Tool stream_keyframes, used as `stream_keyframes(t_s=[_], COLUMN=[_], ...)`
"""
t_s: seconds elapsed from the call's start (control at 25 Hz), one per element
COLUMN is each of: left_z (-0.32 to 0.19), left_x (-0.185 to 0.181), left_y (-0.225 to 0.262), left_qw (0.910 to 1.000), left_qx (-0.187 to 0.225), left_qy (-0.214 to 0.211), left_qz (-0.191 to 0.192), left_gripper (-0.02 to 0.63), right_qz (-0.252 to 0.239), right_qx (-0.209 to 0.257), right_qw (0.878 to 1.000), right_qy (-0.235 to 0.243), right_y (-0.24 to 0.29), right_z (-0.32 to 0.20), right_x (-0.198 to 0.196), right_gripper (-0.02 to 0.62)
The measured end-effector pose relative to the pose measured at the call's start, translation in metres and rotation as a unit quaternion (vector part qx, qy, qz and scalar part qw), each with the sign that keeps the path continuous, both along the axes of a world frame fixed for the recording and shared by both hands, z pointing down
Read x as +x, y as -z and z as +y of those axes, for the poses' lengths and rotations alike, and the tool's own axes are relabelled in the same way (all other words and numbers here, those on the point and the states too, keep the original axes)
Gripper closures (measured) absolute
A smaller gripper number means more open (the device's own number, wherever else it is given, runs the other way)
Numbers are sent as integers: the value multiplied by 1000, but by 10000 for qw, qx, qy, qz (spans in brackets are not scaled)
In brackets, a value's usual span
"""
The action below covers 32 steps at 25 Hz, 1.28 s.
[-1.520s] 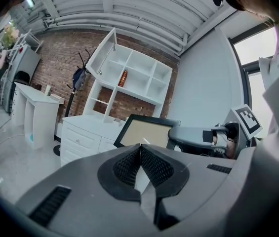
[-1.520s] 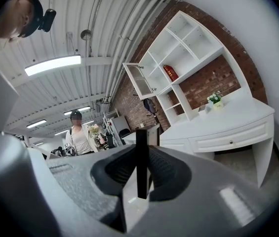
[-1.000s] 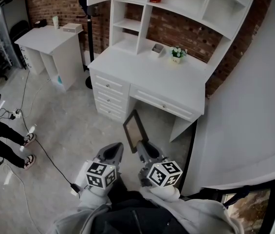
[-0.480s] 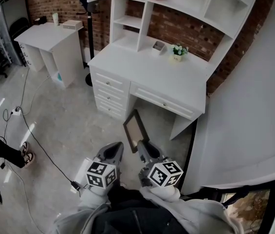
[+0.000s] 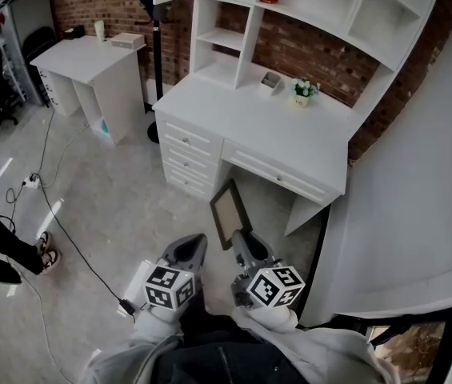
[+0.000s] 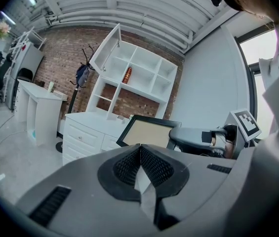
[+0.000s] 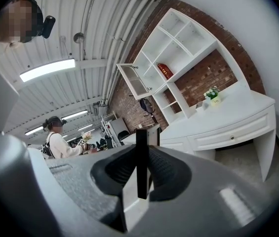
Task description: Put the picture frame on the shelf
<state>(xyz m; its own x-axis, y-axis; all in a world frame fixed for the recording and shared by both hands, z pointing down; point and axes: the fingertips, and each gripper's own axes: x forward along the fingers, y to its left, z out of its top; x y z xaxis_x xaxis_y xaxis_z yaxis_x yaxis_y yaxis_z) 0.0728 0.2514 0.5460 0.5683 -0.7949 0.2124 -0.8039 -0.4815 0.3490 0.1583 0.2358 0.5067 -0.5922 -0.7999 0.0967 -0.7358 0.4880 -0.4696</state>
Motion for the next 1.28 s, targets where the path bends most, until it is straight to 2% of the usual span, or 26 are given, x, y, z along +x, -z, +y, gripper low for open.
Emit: stream_keyframes(t_s=[0.52, 1.28], left_z=[-63, -181], left_x=[-7, -32], left_y=[2, 21], left_qw=[9998, 9994], left_qx=[82, -50], left_qy=[-147, -308], left_qz=[-48, -156], left_gripper=[601, 601], right_qz=[-35, -215], right_qx=[103, -38], right_qw=[9998, 9995], right_qy=[-162, -236], right_y=[3, 21], right_z=[-59, -173], right_x=[-2, -27], right_gripper=[529, 529])
